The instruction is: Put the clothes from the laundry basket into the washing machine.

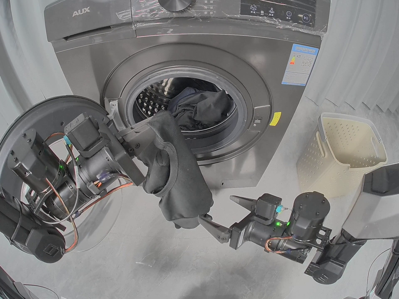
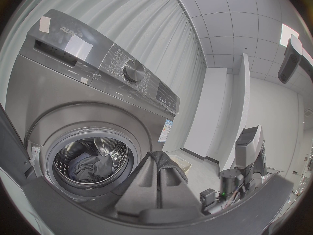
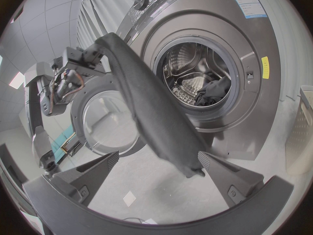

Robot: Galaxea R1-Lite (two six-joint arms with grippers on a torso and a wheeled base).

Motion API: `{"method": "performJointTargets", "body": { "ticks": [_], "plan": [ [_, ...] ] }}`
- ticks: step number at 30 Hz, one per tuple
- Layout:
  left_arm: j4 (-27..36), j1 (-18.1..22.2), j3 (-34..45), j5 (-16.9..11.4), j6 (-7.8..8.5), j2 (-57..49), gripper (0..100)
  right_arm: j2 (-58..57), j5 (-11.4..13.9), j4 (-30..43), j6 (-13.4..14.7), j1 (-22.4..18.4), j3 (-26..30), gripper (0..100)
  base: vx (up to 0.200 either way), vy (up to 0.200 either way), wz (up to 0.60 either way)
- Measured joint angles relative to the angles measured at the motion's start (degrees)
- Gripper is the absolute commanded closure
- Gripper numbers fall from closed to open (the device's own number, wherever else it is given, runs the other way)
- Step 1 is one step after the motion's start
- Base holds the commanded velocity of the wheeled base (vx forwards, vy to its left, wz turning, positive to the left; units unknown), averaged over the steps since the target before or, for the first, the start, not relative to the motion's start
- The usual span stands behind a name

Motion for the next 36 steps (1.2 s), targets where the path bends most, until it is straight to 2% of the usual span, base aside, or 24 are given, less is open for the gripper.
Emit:
{"method": "performJointTargets", "body": {
  "ticks": [4,8,16,25,36],
  "plan": [
    [0.0,-0.6,0.0,0.0,-0.04,-0.1,100,3.1,1.5,0.0,-1.2,-2.4,-4.2,0,0.000,0.000,0.00],
    [0.0,-0.9,-0.3,0.0,-0.09,-0.3,100,5.9,2.2,0.0,-1.5,-3.1,-6.5,0,0.000,0.000,0.00],
    [-0.1,-1.1,-0.5,-0.5,-0.11,-1.0,100,11.0,2.3,0.0,-1.6,-3.0,-11.4,0,0.000,0.000,0.00],
    [-0.1,-1.7,-0.5,-0.7,-0.28,-2.0,100,16.9,2.1,0.0,-1.6,-2.7,-22.4,0,0.000,0.000,0.00],
    [-0.1,-2.0,-0.6,-0.7,-0.30,-2.4,100,23.0,2.1,0.1,-1.7,-3.7,-30.4,0,0.000,0.000,0.00]
  ]
}}
